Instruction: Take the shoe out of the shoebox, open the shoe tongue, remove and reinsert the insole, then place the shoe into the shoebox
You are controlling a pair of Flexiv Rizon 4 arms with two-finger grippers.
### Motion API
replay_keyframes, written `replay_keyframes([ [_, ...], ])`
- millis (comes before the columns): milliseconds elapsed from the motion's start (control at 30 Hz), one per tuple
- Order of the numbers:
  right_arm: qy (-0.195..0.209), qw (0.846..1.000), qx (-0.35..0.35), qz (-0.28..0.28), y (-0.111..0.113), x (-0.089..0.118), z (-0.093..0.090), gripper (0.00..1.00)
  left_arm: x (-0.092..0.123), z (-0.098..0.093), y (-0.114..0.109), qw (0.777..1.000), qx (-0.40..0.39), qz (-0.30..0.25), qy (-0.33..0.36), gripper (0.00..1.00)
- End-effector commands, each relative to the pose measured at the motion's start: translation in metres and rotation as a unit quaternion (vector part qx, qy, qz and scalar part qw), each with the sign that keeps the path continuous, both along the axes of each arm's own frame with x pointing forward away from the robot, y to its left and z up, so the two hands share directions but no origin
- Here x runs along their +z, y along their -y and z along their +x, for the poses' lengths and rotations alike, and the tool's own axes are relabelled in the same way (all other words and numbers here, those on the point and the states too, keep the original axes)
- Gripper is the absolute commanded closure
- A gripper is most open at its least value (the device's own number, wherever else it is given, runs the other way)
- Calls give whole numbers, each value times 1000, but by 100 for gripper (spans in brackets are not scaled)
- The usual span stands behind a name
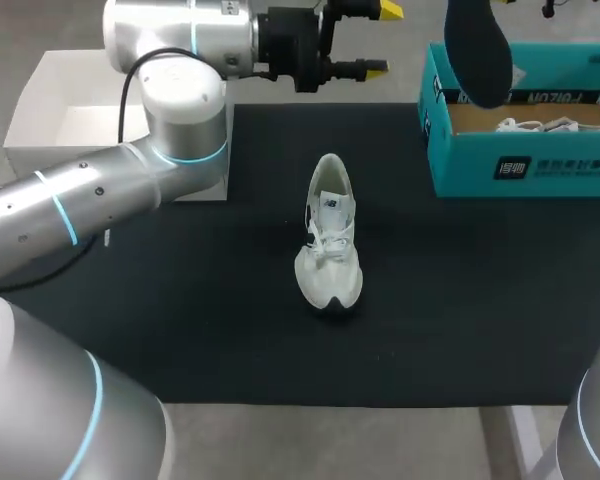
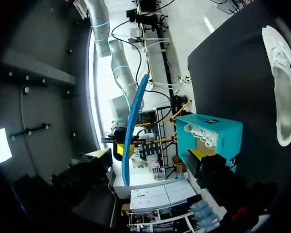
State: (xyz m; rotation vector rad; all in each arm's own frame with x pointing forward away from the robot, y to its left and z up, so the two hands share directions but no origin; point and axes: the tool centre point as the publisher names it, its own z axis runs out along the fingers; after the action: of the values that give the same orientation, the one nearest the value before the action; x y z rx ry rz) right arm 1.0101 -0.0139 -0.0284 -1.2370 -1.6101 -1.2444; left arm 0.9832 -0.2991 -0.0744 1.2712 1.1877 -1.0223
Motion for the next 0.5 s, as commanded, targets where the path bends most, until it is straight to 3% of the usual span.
replay_keyframes([
  [33, -10, 1000, 12, -3, -12, -4, 8, 100, 3, -1, 19, 1000, -1, -21, 11, 0],
  [500, -20, 1000, 19, 7, -31, -8, 22, 100, 4, -18, 38, 999, -12, -32, 22, 1],
])
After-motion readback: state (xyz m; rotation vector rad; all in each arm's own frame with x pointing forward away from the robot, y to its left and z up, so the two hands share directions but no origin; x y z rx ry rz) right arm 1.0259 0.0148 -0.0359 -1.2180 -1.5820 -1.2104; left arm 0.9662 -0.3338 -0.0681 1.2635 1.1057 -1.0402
